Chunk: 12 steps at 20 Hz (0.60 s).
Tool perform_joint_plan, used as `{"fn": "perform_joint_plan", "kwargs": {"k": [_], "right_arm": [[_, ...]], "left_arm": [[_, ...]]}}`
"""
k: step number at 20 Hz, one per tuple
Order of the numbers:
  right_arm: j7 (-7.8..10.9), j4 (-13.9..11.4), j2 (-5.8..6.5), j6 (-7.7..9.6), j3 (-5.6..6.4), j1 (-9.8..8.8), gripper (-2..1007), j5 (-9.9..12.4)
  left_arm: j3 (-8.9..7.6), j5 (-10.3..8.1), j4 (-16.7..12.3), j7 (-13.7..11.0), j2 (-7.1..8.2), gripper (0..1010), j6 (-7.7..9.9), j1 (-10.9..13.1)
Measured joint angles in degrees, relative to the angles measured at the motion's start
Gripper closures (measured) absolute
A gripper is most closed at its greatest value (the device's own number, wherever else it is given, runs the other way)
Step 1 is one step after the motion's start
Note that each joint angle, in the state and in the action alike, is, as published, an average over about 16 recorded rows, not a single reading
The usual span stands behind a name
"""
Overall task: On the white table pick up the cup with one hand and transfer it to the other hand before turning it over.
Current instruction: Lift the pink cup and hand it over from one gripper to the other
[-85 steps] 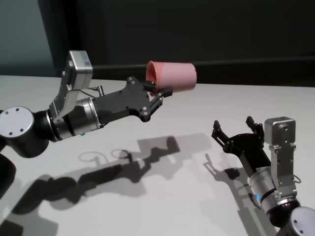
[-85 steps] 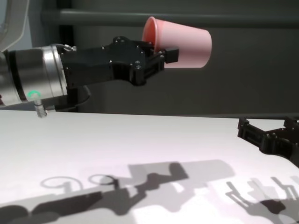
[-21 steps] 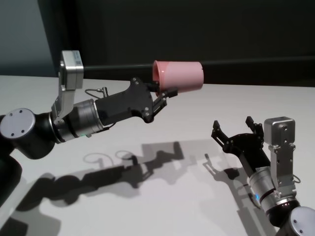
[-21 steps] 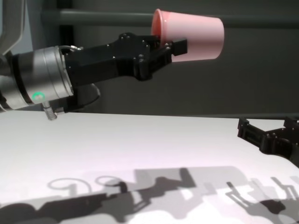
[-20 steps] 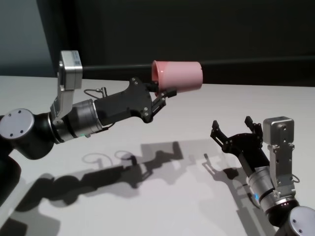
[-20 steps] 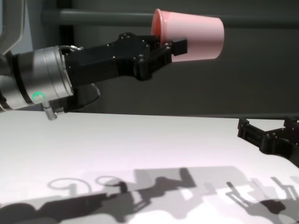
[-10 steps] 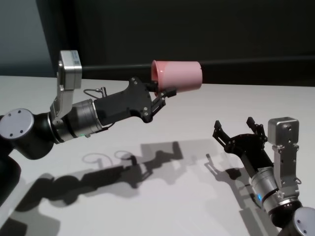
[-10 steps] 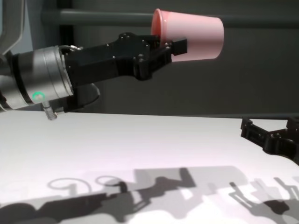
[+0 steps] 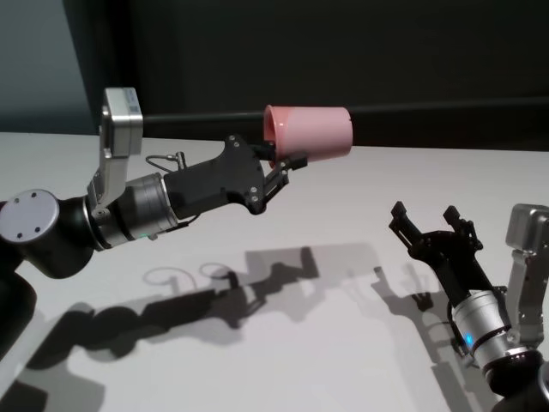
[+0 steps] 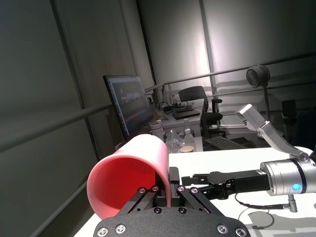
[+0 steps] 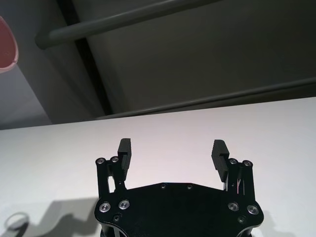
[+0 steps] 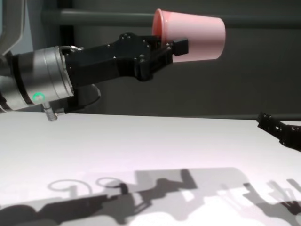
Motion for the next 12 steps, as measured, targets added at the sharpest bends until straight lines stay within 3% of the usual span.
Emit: {"fn": "perform_joint_plan", "kwargs": {"k": [5, 12], "right_arm": [[2.42, 0.00, -1.33, 0.10, 2.12, -0.07, 3, 4.75], [4.98, -0.11, -2.37, 0.52, 3.94, 0.33, 3, 10.92]], "left_arm": [[0.00, 0.00, 0.00, 0.00, 0.00, 958, 0.00, 0.00], [0.00, 0.00, 0.00, 0.00, 0.00, 958, 0.00, 0.00]]}}
